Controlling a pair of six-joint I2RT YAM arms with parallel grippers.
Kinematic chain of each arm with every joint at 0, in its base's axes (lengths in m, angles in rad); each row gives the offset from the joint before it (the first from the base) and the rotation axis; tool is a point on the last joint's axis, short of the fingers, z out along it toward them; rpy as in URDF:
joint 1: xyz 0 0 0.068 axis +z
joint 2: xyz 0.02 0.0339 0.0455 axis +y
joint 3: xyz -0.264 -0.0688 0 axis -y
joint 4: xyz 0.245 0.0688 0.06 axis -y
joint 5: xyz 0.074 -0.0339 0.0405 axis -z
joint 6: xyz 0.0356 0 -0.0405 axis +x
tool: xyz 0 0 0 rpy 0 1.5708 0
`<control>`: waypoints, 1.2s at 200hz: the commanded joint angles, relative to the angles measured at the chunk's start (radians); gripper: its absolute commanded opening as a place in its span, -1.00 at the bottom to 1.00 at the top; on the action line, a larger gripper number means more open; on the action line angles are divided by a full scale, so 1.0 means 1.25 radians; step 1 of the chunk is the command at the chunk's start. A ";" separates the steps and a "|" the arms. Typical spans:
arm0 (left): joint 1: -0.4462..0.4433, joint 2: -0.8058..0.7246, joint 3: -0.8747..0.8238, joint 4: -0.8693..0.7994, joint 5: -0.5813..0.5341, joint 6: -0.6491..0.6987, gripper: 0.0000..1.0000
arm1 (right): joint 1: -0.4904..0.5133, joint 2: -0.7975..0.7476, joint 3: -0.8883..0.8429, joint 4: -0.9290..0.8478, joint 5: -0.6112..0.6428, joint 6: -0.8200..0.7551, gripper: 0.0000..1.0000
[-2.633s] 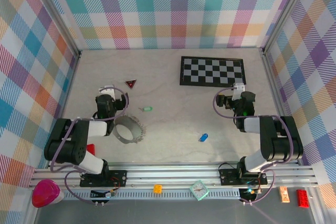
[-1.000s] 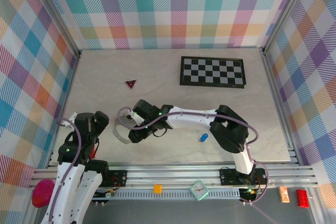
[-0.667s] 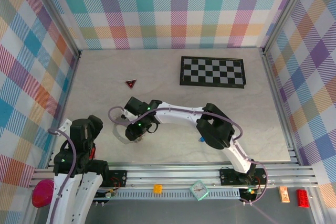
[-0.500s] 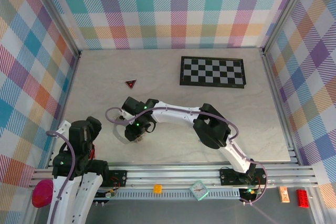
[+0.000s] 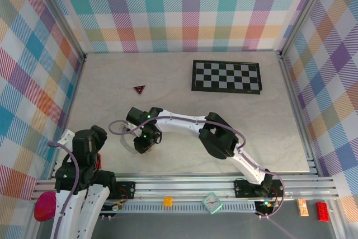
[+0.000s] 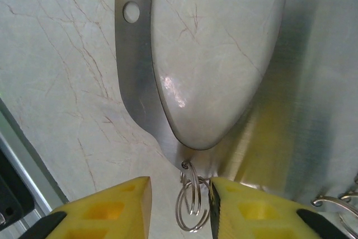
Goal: Put the keys on the keyring
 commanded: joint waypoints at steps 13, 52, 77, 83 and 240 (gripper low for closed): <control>0.003 -0.013 0.017 -0.024 -0.011 -0.011 0.79 | 0.008 0.020 0.031 -0.041 -0.001 -0.016 -0.45; 0.003 -0.014 0.019 -0.024 -0.012 -0.011 0.78 | 0.009 0.024 0.039 -0.049 -0.006 -0.019 -0.55; 0.003 -0.014 0.020 -0.025 -0.013 -0.011 0.78 | 0.008 0.028 0.043 -0.053 -0.016 -0.021 -0.58; 0.002 -0.014 0.018 -0.024 -0.014 -0.011 0.78 | 0.009 0.029 0.044 -0.055 -0.019 -0.021 -0.57; 0.002 -0.019 0.020 -0.031 -0.020 -0.011 0.78 | 0.009 0.035 0.062 -0.074 -0.047 0.008 -0.94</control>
